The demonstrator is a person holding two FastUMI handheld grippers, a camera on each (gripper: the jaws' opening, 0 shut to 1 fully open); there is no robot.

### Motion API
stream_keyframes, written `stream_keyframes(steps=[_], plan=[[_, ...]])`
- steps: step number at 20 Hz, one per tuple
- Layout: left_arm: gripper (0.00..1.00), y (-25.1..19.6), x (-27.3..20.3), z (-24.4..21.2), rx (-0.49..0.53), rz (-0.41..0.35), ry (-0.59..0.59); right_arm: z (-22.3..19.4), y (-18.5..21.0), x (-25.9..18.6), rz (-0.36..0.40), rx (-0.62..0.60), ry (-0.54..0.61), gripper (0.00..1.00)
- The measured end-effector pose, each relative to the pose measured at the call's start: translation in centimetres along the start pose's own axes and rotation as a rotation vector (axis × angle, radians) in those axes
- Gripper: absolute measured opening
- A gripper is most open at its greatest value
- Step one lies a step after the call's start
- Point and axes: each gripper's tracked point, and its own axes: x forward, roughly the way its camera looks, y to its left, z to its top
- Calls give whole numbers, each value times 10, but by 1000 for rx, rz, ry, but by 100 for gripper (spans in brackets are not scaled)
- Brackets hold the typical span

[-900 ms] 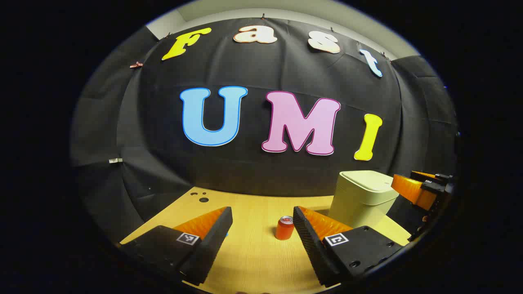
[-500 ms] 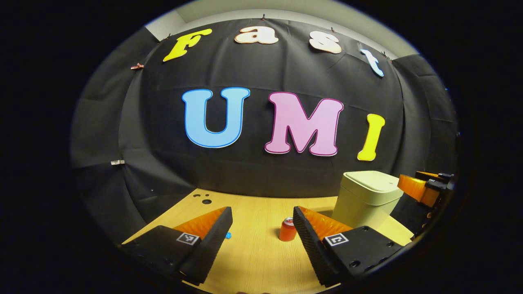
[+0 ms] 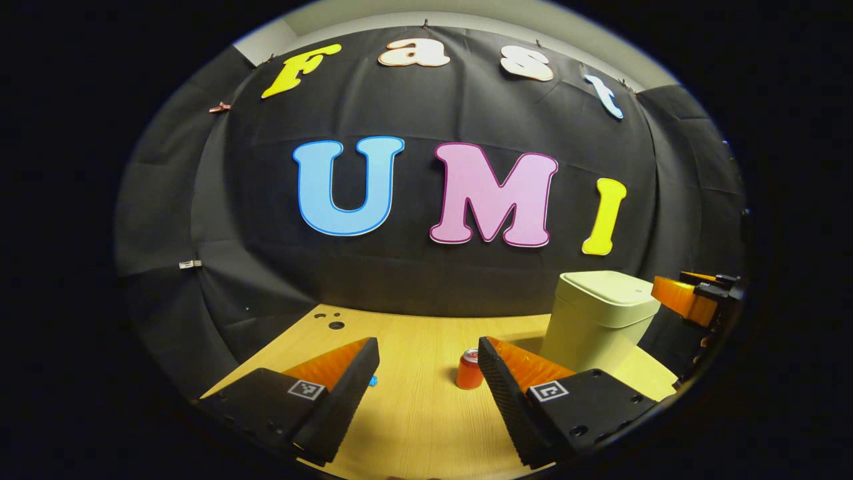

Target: Press the lid of the desktop garbage bin to open it, pick up the crumpled paper on the desktop and throw it into the bin, then pick up the pop can on the desktop and drop it into the bin, and finally close the garbage bin lid.

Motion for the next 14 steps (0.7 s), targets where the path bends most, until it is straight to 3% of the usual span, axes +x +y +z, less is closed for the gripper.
stream_keyframes(steps=[12,14], plan=[[96,-6,-5,-8,14,2,11,8,-16,6,-12,8,-6,98],[96,-7,-5,-9,14,1,13,9,-16,5,-10,-3,-13,91]])
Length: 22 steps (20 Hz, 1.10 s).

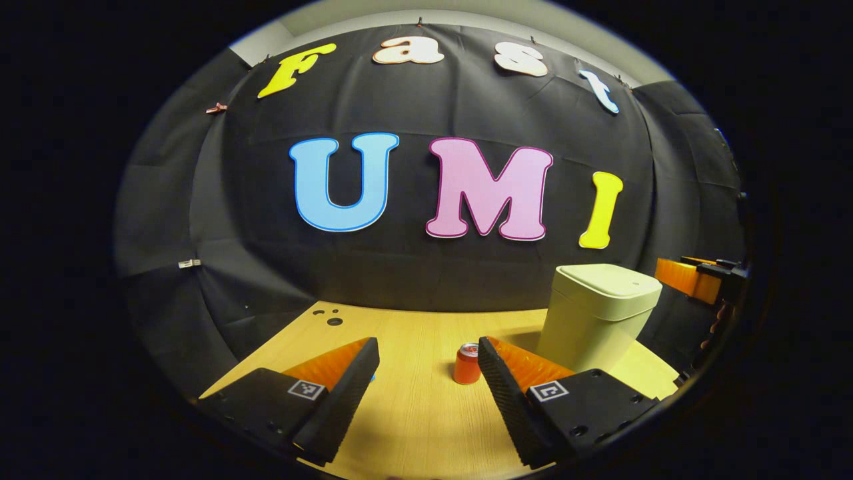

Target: Press the lid of the desktop garbage bin to open it, pick up the crumpled paper on the desktop and throw it into the bin, then pick up the pop can on the desktop and drop it into the bin, and finally close the garbage bin lid.

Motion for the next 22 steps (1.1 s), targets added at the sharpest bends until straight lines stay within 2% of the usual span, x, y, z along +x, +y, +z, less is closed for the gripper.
stream_keyframes(steps=[3,5,7,8,9,10,11,13,17,18,19,20,22], plan=[[96,-1,-1,-1,-9,4,-1,1,4,-2,20,-23,-1,76],[96,-1,-1,0,-19,8,-8,0,8,-1,36,-34,13,72],[96,2,-1,-2,-28,16,-8,-4,13,0,61,-39,38,61],[96,2,-1,-3,-36,19,-5,-4,15,0,67,-37,45,61],[96,2,-1,-4,-45,24,-1,-4,17,0,77,-33,48,48],[96,3,0,-6,-54,26,4,-4,17,1,75,-32,49,46],[96,3,0,-8,-60,29,7,-3,17,2,77,-33,46,37],[96,4,1,-12,-63,40,15,-1,17,4,76,-40,43,28],[96,6,1,-18,-67,56,27,-3,22,7,109,-44,60,27],[96,7,0,-19,-66,61,27,-5,17,7,92,-50,58,27],[96,8,-5,-23,-66,66,26,-3,16,11,95,-47,56,6],[95,9,-8,-24,-66,72,24,-5,18,9,103,-46,62,10],[95,10,-10,-24,-67,82,23,-7,19,10,122,-51,68,11]])
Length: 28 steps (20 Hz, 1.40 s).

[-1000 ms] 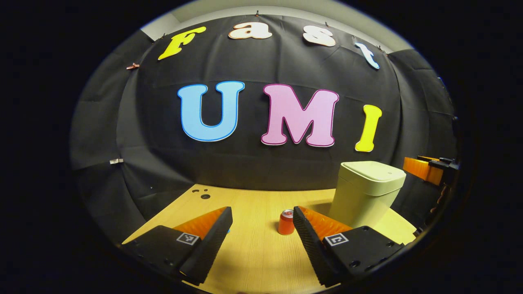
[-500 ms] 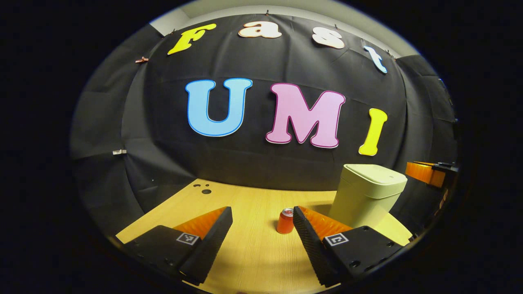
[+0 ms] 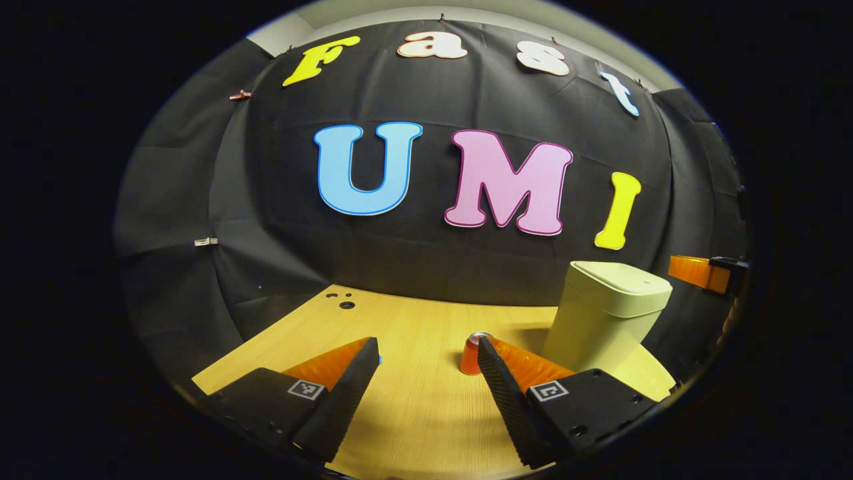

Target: Press the lid of the desktop garbage bin to open it, pick up the crumpled paper on the desktop and throw it into the bin, then pick up the pop can on the desktop and drop it into the bin, and finally close the garbage bin lid.

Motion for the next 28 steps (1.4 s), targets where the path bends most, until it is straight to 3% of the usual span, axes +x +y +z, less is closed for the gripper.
stream_keyframes(steps=[1,3,5,9,15,21,22,24,28], plan=[[95,1,1,-1,-1,2,1,0,5,0,33,0,4,5],[96,2,2,-2,2,10,6,1,14,0,90,-3,-1,5],[95,1,2,-1,8,13,5,5,10,2,101,-21,-5,5],[96,-2,4,1,22,11,1,17,-6,15,79,-43,-14,8],[96,-5,8,8,43,14,-8,27,-42,49,12,-8,-2,5],[96,1,13,4,56,34,14,11,-74,78,-42,14,46,9],[95,2,14,4,58,39,19,7,-78,82,-50,13,52,5],[96,5,16,3,59,52,23,-3,-84,93,-60,5,70,9],[96,9,20,0,63,73,28,-27,-95,105,-73,17,121,5]])
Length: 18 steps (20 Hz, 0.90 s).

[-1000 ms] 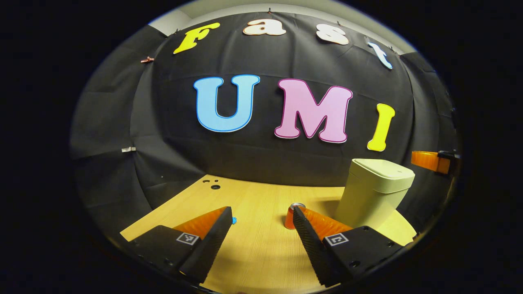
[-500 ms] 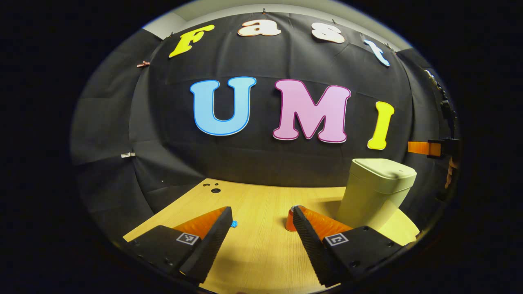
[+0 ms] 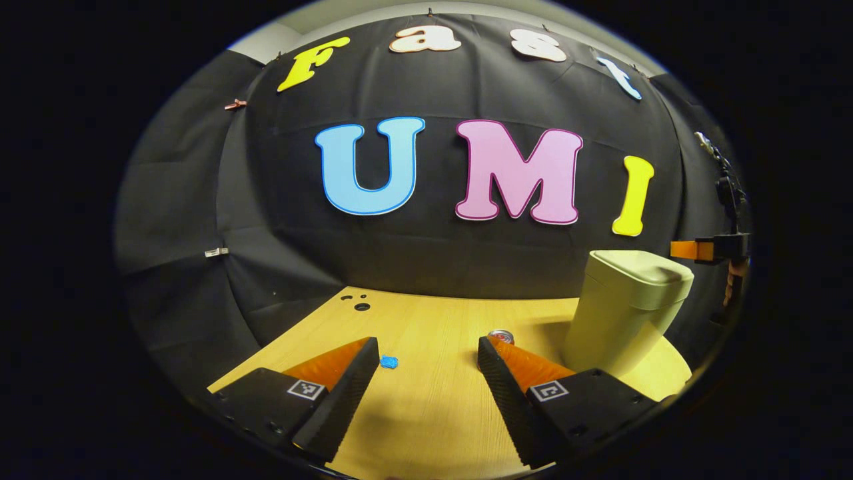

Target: Press the lid of the desktop garbage bin to open it, pick up the crumpled paper on the desktop and throw it into the bin, then pick up the pop can on the desktop and drop it into the bin, and finally close the garbage bin lid.

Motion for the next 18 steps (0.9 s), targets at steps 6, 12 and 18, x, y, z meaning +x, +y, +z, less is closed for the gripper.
stream_keyframes(steps=[6,12,18], plan=[[96,-5,4,-6,-1,15,16,-17,1,7,14,-8,32,5],[96,-17,6,-11,-2,19,17,-20,2,9,35,-21,39,5],[96,-27,5,-26,-27,29,43,-22,2,9,51,4,42,5]])
